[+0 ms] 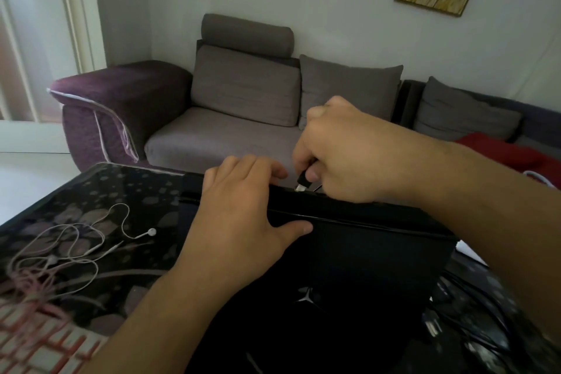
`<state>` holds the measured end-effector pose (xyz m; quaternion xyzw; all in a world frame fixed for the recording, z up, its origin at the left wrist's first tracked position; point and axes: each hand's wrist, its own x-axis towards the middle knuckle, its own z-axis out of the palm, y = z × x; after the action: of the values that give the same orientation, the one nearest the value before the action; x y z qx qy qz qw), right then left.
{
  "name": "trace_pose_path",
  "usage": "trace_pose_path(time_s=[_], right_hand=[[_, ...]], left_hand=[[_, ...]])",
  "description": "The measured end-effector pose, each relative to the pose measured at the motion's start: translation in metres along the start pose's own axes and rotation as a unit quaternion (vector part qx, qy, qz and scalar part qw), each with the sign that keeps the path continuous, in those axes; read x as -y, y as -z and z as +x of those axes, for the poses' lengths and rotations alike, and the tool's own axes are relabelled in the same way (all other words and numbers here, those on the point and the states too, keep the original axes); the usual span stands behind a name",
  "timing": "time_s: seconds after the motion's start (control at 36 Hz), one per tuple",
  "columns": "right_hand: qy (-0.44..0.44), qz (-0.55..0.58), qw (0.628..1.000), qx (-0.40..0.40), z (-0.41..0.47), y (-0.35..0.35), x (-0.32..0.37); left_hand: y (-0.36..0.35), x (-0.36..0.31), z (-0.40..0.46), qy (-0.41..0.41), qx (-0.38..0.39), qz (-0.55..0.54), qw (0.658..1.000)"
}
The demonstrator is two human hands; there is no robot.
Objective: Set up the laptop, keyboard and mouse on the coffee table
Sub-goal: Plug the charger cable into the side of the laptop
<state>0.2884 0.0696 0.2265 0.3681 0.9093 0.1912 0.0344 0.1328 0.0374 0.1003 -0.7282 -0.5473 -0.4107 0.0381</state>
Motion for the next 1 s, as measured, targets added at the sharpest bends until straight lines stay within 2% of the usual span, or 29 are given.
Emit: trace_pose_path(time_s=[0.11, 0.33, 0.47, 0.53, 0.61, 0.72, 0.89, 0.94, 1.0], right_hand=[[-0.004, -0.007, 0.999, 0.039, 0.007, 0.008, 0.005], [0.035, -0.101, 0.992, 0.069, 0.021, 0.009, 0.021], [0.022, -0.036, 0.998, 0.052, 0.02, 0.004, 0.015], [0.018, 0.024, 0.998, 0.054, 0.018, 0.002, 0.005], [-0.021, 0.162, 0.985, 0.051, 0.007, -0.003, -0.022], [-0.099, 0.269, 0.958, 0.02, -0.004, -0.03, -0.059], [-0.274, 0.237, 0.932, 0.021, -0.029, -0.093, -0.115], [-0.32, 0.275, 0.906, 0.015, -0.049, -0.111, -0.131], [-0.355, 0.362, 0.862, -0.007, -0.066, -0.125, -0.139]], left_hand=[[0.001, 0.0, 0.0, -0.006, 0.0, -0.005, 1.0], [-0.003, 0.004, 0.0, -0.017, -0.015, -0.012, 1.0], [-0.002, 0.004, -0.001, -0.017, -0.005, -0.009, 1.0], [-0.002, 0.004, -0.001, -0.013, -0.002, -0.011, 1.0], [-0.001, 0.004, -0.002, -0.022, 0.004, -0.006, 1.0], [-0.002, 0.005, -0.003, -0.03, 0.014, 0.003, 0.999], [-0.008, 0.01, 0.001, -0.025, 0.011, 0.012, 1.0], [-0.013, 0.013, 0.007, -0.019, 0.014, 0.024, 0.999], [-0.021, 0.017, 0.015, -0.011, 0.019, 0.034, 0.999]])
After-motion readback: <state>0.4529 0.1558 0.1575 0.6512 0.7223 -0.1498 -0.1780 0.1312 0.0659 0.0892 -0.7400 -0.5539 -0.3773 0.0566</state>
